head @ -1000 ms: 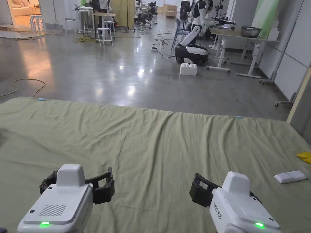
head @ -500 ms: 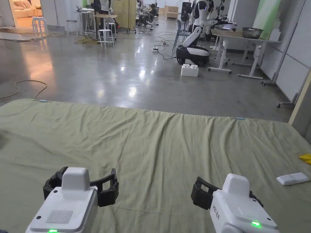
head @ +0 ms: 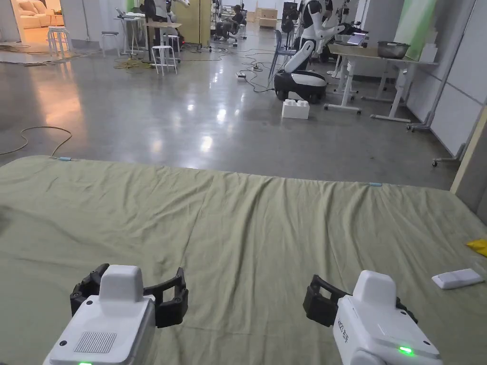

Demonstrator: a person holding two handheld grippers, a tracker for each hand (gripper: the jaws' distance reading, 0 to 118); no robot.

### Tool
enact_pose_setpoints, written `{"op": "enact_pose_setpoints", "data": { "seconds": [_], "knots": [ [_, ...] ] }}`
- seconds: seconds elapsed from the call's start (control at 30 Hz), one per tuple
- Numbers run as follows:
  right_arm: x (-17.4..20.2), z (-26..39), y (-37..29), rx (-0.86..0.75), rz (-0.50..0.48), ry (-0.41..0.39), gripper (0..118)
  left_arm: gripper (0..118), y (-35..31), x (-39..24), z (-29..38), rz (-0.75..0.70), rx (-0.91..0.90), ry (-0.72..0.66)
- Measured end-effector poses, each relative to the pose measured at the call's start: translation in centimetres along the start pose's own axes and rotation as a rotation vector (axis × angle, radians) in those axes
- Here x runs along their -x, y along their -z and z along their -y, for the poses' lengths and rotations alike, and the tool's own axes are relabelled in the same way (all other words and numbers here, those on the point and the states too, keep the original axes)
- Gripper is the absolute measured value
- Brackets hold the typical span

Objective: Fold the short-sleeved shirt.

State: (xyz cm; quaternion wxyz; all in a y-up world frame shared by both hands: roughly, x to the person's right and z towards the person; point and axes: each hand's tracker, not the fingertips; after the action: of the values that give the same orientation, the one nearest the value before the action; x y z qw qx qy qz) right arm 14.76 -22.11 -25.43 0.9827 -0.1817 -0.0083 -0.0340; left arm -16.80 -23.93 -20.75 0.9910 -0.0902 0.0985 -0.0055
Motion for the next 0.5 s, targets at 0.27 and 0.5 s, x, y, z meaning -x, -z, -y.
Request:
{"op": "enact_pose_setpoints", "data": {
  "seconds": [0.27, 0.5],
  "knots": [
    [-1.7, 0.5, 0.3, -0.028, -0.123, 0.053, 109, 111, 0.9, 0.4, 0.7, 0.007, 0.051, -0.008],
    [-0.7, 1.1, 0.6, -0.087, -0.057, -0.068, 110, 111, 1.1, 0.6, 0.4, 0.032, 0.035, -0.015]
  ]
}}
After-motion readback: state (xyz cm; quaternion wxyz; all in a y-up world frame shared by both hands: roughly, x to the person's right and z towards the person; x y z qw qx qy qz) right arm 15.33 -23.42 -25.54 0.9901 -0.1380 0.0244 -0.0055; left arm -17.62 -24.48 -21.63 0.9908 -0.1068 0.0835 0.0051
